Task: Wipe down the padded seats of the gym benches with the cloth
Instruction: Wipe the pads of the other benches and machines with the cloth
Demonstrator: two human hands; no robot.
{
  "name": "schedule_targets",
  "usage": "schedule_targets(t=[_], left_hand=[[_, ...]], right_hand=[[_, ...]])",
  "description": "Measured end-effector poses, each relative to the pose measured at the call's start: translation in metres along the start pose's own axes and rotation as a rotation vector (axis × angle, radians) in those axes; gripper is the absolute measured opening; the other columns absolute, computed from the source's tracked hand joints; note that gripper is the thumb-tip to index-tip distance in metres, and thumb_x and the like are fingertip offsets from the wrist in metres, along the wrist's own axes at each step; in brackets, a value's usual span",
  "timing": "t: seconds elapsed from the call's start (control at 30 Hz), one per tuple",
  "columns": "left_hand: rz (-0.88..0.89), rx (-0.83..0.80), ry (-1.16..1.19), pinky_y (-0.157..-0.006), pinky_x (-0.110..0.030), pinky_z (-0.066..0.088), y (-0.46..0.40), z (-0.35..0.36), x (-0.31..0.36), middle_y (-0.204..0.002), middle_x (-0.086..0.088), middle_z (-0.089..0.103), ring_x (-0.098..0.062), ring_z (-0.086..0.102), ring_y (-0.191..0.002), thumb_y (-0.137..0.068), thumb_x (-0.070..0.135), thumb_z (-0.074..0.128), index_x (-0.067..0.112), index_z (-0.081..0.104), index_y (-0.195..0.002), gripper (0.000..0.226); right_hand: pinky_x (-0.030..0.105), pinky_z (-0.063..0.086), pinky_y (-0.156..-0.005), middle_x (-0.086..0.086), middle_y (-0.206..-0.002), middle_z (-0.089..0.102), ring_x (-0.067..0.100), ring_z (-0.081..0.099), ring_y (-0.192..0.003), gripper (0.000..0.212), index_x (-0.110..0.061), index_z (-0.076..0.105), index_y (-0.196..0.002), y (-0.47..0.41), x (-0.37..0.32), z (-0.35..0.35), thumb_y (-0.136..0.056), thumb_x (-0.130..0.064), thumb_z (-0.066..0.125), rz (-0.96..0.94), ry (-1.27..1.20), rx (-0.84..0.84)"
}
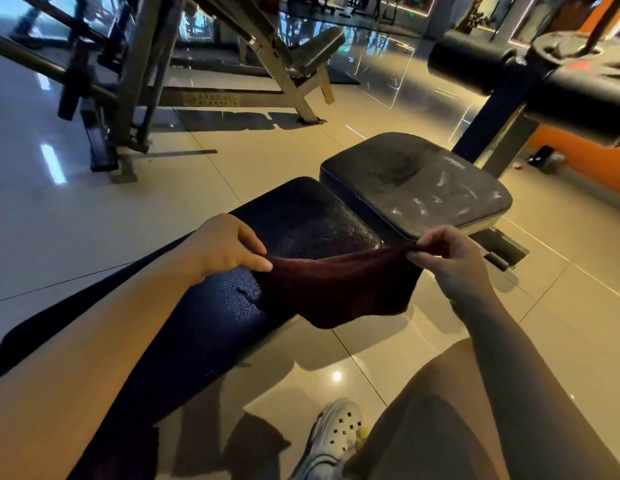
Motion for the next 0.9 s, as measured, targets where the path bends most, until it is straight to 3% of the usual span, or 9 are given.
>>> schedule_targets(t=[0.13, 0.2, 0.3, 0.43, 0.57, 0.63, 0.7, 0.77, 0.9], left_hand=[[0.123, -0.058, -0.052, -0.072, -0.014, 0.046, 0.034, -0.003, 0.02, -0.094, -0.001, 0.065, -0.008, 0.062, -0.086, -0.08, 0.018, 0.076, 0.017, 0.074, -0.079, 0.002], [0.178, -0.063, -0.083, -0.073, -0.018, 0.049, 0.047, -0.003, 0.028, -0.082, 0.004, 0.065, -0.004, 0.063, -0.076, -0.086, 0.026, 0.068, 0.028, 0.068, -0.073, 0.013], [0.157, -0.029, -0.023, -0.062, -0.017, 0.048, 0.056, 0.003, 0.024, -0.068, 0.004, 0.064, -0.003, 0.063, -0.062, -0.092, 0.033, 0.059, 0.027, 0.061, -0.079, 0.015], [0.052, 0.045, -0.03, -0.062, -0.017, 0.052, 0.055, 0.035, -0.017, -0.072, 0.006, 0.066, -0.001, 0.064, -0.062, -0.094, 0.034, 0.056, 0.027, 0.06, -0.086, 0.012], [-0.212, 0.208, -0.288, -0.076, -0.032, 0.05, 0.038, 0.054, -0.084, -0.103, 0.005, 0.064, -0.014, 0.061, -0.09, -0.097, 0.042, 0.051, 0.026, 0.062, -0.107, 0.022], [-0.233, 0.306, -0.337, -0.083, -0.035, 0.047, 0.037, 0.057, -0.106, -0.123, 0.001, 0.056, -0.02, 0.056, -0.107, -0.097, 0.04, 0.052, 0.025, 0.057, -0.124, 0.031], [-0.16, 0.42, -0.381, -0.09, -0.043, 0.046, 0.036, 0.057, -0.119, -0.127, -0.004, 0.054, -0.024, 0.055, -0.113, -0.094, 0.038, 0.056, 0.02, 0.056, -0.128, 0.038], [-0.121, 0.511, -0.43, -0.094, -0.052, 0.042, 0.037, 0.058, -0.134, -0.125, -0.009, 0.057, -0.029, 0.055, -0.116, -0.093, 0.036, 0.057, 0.015, 0.059, -0.125, 0.038], [-0.18, 0.608, -0.407, -0.106, -0.062, 0.026, 0.048, 0.065, -0.17, -0.133, -0.015, 0.053, -0.036, 0.048, -0.127, -0.098, 0.042, 0.037, 0.012, 0.056, -0.127, 0.046]], right_hand=[[0.029, 0.05, -0.084, -0.001, -0.1, 0.059, 0.016, 0.056, -0.101, 0.025, -0.024, 0.058, -0.093, 0.01, -0.013, -0.014, -0.088, 0.001, 0.062, -0.005, -0.014, 0.033], [0.031, 0.048, -0.089, -0.003, -0.104, 0.059, 0.015, 0.055, -0.106, 0.026, -0.028, 0.061, -0.096, 0.012, -0.025, -0.024, -0.09, -0.003, 0.061, -0.033, -0.019, 0.074], [0.031, 0.046, -0.089, -0.01, -0.104, 0.058, 0.011, 0.054, -0.105, 0.021, -0.032, 0.061, -0.095, 0.009, -0.043, -0.031, -0.093, -0.011, 0.06, -0.092, -0.016, 0.131], [0.033, 0.038, -0.091, -0.009, -0.109, 0.053, 0.014, 0.048, -0.109, 0.012, -0.028, 0.058, -0.105, -0.031, -0.04, 0.006, -0.094, -0.021, 0.059, -0.161, 0.306, 0.114], [0.04, 0.04, -0.097, 0.009, -0.131, 0.05, 0.029, 0.046, -0.122, 0.045, -0.017, 0.048, -0.135, -0.063, -0.003, 0.098, -0.095, -0.035, 0.058, -0.154, 0.899, 0.011], [0.041, 0.033, -0.11, 0.009, -0.147, 0.042, 0.028, 0.038, -0.135, 0.053, -0.015, 0.039, -0.145, -0.045, 0.022, 0.135, -0.099, -0.039, 0.049, -0.09, 0.941, -0.026], [0.04, 0.01, -0.121, 0.009, -0.161, 0.021, 0.026, 0.015, -0.149, 0.061, -0.013, 0.023, -0.153, -0.017, 0.051, 0.16, -0.103, -0.046, 0.033, -0.063, 0.98, -0.08], [0.038, -0.008, -0.12, 0.007, -0.164, 0.003, 0.023, -0.004, -0.151, 0.067, -0.014, 0.009, -0.156, -0.006, 0.072, 0.167, -0.102, -0.052, 0.02, -0.059, 1.015, -0.072], [0.04, -0.011, -0.12, 0.003, -0.164, 0.002, 0.021, -0.005, -0.151, 0.069, -0.02, 0.006, -0.157, -0.051, 0.076, 0.157, -0.1, -0.058, 0.018, -0.084, 1.088, -0.076]])
Point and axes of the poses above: each hand's wrist, its own y-axis away from the middle knuckle, its own z-axis out of the palm, x = y × z, the point moved 6 cm from there along -y, towards the middle knuckle
